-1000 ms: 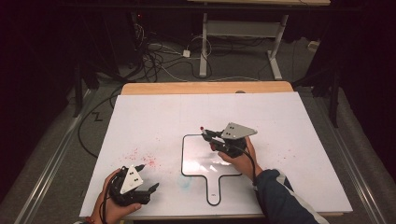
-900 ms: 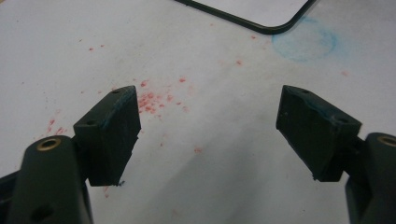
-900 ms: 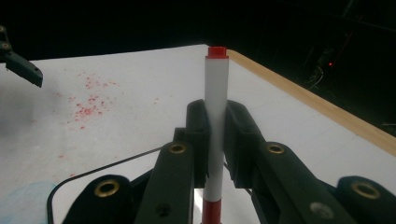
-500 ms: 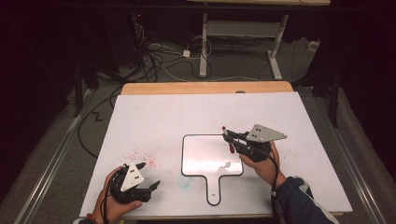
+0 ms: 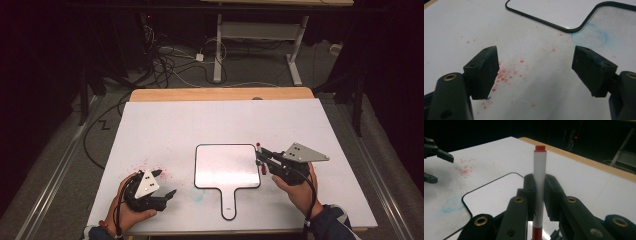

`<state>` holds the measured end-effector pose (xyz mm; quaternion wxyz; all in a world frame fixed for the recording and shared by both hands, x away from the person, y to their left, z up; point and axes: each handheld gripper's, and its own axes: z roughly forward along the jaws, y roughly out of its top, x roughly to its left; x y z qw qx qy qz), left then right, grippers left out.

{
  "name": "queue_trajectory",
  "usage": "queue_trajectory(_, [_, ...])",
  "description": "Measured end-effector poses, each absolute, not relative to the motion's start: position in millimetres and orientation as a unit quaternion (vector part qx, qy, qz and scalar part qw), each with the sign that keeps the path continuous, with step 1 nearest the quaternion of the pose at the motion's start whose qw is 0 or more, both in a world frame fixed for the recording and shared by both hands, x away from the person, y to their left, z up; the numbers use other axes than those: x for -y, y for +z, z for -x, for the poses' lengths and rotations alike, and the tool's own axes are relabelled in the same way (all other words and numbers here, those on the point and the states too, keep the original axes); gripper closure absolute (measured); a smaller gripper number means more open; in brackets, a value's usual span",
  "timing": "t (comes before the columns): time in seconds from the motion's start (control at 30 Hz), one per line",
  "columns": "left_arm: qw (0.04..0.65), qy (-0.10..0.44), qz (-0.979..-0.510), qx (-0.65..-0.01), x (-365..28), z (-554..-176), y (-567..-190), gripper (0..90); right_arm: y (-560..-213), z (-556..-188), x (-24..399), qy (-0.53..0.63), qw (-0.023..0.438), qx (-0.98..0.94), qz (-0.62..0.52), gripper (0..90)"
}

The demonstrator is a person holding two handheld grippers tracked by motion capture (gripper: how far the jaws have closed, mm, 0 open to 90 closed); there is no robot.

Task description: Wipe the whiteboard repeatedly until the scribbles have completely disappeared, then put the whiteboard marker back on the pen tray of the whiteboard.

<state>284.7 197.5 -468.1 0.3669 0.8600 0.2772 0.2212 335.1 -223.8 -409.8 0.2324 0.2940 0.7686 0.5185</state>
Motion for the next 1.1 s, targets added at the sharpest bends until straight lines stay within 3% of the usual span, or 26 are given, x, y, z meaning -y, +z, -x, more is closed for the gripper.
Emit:
queue_trajectory(0.57, [0.364, 0.227, -0.858, -0.282, -190, -288, -467, 22.5, -417, -323, 241, 0.499, 0.231, -0.774, -0.315, 81.3])
queue_trajectory(0.83, [0.361, 0.224, -0.863, -0.273, -186, -289, -467, 22.3, -423, -330, 241, 0.498, 0.166, -0.776, -0.351, 81.3])
queue_trajectory(1.1, [0.361, 0.221, -0.865, -0.27, -183, -291, -468, 22.3, -442, -365, 241, 0.486, 0.104, -0.763, -0.413, 81.0])
